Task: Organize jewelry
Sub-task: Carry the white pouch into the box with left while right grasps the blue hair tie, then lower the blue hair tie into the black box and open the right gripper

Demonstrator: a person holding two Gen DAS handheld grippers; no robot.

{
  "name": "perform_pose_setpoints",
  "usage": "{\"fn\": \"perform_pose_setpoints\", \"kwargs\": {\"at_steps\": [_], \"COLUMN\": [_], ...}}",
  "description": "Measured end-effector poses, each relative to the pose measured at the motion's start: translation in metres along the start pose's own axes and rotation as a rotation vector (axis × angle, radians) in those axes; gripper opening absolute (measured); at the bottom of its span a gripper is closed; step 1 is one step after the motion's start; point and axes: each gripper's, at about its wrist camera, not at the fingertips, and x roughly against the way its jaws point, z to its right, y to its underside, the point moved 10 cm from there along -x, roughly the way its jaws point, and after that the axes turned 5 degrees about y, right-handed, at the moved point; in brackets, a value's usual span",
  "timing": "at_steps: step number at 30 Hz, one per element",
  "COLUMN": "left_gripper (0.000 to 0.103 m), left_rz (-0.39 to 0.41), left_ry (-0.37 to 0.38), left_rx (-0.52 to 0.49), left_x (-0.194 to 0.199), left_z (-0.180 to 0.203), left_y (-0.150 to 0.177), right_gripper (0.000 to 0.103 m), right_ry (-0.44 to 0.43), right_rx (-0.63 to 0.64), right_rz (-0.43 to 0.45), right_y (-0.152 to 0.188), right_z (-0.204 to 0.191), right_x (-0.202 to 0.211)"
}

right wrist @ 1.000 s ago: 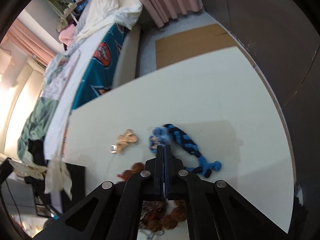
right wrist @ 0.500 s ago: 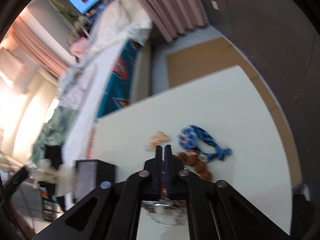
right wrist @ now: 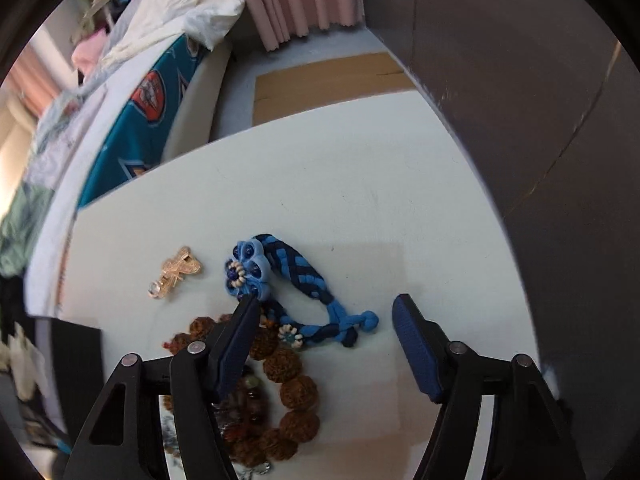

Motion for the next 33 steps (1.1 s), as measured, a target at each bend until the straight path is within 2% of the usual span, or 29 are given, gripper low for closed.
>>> {"fn": "perform_pose_setpoints", "kwargs": {"at_steps": [1,2,4,7,13,16,17,19,20,21,22,26,33], "left_gripper": [0.0,0.0,0.0,0.0,0.001,0.007,0.012,0.034,0.057,0.073,0.077,0.078,0.078], "left_rz": [-0.003,-0.005,-0.009,-0.018,-0.027,-0.083,-0.089,-0.078,-0.067,-0.043,-0.014,-0.002,0.012], "left_ry": [0.0,0.001,0.003,0.013,0.036,0.028,0.033,0.031,0.024,0.013,0.002,-0.013,-0.032], "left_rx": [0.002,0.002,0.005,0.006,0.021,0.039,0.045,0.051,0.055,0.06,0.061,0.057,0.082], "left_x": [-0.002,-0.004,-0.008,-0.014,-0.022,-0.027,-0.026,-0.023,-0.019,-0.014,-0.007,0.005,0.021], "left_z": [-0.001,-0.002,-0.003,-0.001,0.001,-0.003,-0.005,-0.006,-0.008,-0.011,-0.013,-0.02,-0.035], "left_y": [0.0,-0.001,-0.001,-0.001,0.0,0.006,0.008,0.01,0.01,0.009,0.008,0.008,0.013], "right_gripper": [0.056,0.036,0.012,0.012,0.012,0.012,0.012,0.012,0.012,0.012,0.012,0.012,0.012], "right_ry": [0.016,-0.009,-0.098,-0.105,-0.275,-0.371,-0.401,-0.458,-0.489,-0.513,-0.535,-0.605,-0.613], "right_rx": [0.026,0.037,0.018,-0.008,-0.016,0.011,0.02,0.046,0.065,0.082,0.098,0.168,0.257], "right_rz": [0.002,-0.002,-0.042,-0.03,0.079,0.127,0.14,0.167,0.179,0.187,0.191,0.198,0.161], "right_y": [0.001,0.002,0.006,0.005,-0.005,-0.005,-0.004,-0.003,0.0,0.003,0.006,0.019,0.046], "right_z": [-0.002,-0.005,-0.014,-0.013,-0.045,-0.072,-0.081,-0.102,-0.113,-0.123,-0.132,-0.172,-0.2], "right_x": [0.0,0.002,0.004,0.008,0.059,0.09,0.099,0.117,0.126,0.133,0.14,0.158,0.156]}}
